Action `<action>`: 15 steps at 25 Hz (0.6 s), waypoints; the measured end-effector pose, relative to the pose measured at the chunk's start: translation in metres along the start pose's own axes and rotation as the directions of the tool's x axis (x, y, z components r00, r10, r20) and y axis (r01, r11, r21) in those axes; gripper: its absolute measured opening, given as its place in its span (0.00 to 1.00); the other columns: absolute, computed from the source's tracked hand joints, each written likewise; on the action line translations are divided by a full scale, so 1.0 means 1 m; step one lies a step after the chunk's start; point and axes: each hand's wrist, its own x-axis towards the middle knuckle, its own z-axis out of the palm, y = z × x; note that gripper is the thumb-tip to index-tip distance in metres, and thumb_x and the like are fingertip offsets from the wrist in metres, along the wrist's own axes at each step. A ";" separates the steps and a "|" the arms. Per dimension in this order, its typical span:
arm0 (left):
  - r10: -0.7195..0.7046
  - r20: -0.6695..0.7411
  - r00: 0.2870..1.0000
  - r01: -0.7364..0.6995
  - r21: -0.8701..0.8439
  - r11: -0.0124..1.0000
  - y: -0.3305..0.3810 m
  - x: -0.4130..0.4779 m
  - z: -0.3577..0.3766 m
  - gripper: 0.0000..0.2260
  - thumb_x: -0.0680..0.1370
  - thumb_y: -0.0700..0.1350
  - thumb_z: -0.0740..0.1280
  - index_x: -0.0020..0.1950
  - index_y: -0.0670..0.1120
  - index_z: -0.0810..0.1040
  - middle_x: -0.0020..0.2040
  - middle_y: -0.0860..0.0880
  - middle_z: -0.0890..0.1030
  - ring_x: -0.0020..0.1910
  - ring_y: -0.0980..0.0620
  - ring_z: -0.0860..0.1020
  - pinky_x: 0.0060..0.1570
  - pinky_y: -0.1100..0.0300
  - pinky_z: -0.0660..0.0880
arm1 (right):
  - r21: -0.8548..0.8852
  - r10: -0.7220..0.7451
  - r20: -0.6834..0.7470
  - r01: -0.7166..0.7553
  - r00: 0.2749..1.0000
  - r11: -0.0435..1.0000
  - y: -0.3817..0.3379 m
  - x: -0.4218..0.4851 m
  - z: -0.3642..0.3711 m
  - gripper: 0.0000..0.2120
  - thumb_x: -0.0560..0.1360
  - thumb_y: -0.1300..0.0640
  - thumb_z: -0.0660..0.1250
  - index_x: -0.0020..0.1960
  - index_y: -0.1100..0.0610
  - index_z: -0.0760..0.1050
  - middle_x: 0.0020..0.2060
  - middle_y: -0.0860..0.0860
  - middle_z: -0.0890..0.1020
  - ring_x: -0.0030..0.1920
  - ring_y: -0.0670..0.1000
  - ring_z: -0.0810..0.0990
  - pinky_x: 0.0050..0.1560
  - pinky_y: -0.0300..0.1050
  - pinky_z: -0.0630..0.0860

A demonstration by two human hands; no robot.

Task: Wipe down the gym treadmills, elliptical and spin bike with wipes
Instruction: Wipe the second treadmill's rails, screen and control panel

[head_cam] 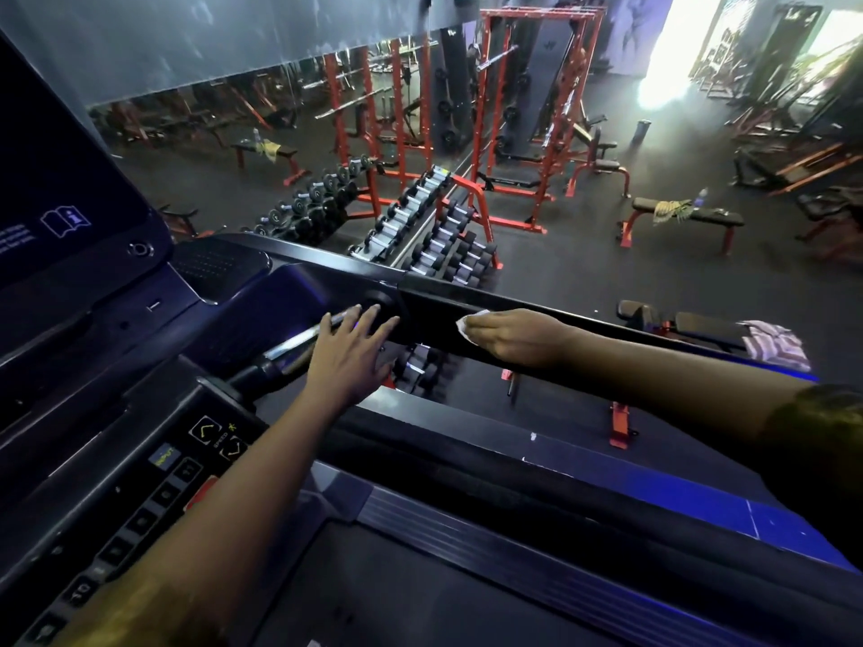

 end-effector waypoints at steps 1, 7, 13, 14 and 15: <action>0.023 -0.053 0.998 -0.024 -0.020 1.000 0.007 -0.001 0.002 0.29 0.75 0.54 0.67 0.74 0.49 0.65 0.73 0.42 0.66 0.73 0.41 0.64 0.70 0.43 0.58 | 0.019 -0.007 0.021 0.007 1.000 1.000 0.002 -0.002 -0.001 0.21 0.78 0.67 0.47 0.55 0.70 0.78 0.52 0.58 0.82 0.59 0.54 0.78 0.58 0.45 0.76; 0.197 -0.195 0.961 -0.220 -0.107 0.969 0.063 0.016 0.003 0.32 0.71 0.51 0.72 0.74 0.47 0.67 0.72 0.42 0.68 0.71 0.41 0.68 0.68 0.42 0.63 | 0.100 -0.014 0.147 -0.001 0.989 0.995 -0.024 -0.091 -0.004 0.19 0.72 0.65 0.53 0.47 0.65 0.83 0.50 0.53 0.84 0.57 0.51 0.80 0.56 0.42 0.76; 0.307 -0.118 0.944 -0.322 -0.139 0.937 0.111 0.066 -0.013 0.34 0.78 0.57 0.62 0.79 0.52 0.48 0.79 0.46 0.51 0.78 0.45 0.49 0.74 0.46 0.43 | 0.236 0.177 0.127 -0.203 0.976 0.950 -0.040 -0.126 -0.007 0.18 0.72 0.61 0.54 0.43 0.62 0.84 0.48 0.52 0.84 0.54 0.49 0.81 0.47 0.42 0.80; 0.309 -0.096 0.946 -0.320 -0.144 0.936 0.111 0.073 -0.013 0.35 0.77 0.57 0.62 0.79 0.52 0.48 0.79 0.46 0.51 0.78 0.45 0.48 0.74 0.46 0.43 | 0.231 0.196 0.097 -0.213 0.976 0.949 -0.036 -0.117 -0.009 0.17 0.73 0.62 0.55 0.45 0.62 0.83 0.49 0.52 0.84 0.55 0.49 0.81 0.48 0.42 0.80; 0.313 -0.064 0.948 -0.319 -0.142 0.937 0.111 0.078 -0.010 0.36 0.77 0.58 0.63 0.79 0.52 0.48 0.79 0.47 0.51 0.78 0.45 0.47 0.74 0.46 0.42 | 0.214 0.213 0.051 -0.219 0.976 0.952 -0.031 -0.104 -0.009 0.16 0.74 0.63 0.55 0.48 0.63 0.82 0.50 0.52 0.83 0.56 0.50 0.80 0.50 0.42 0.79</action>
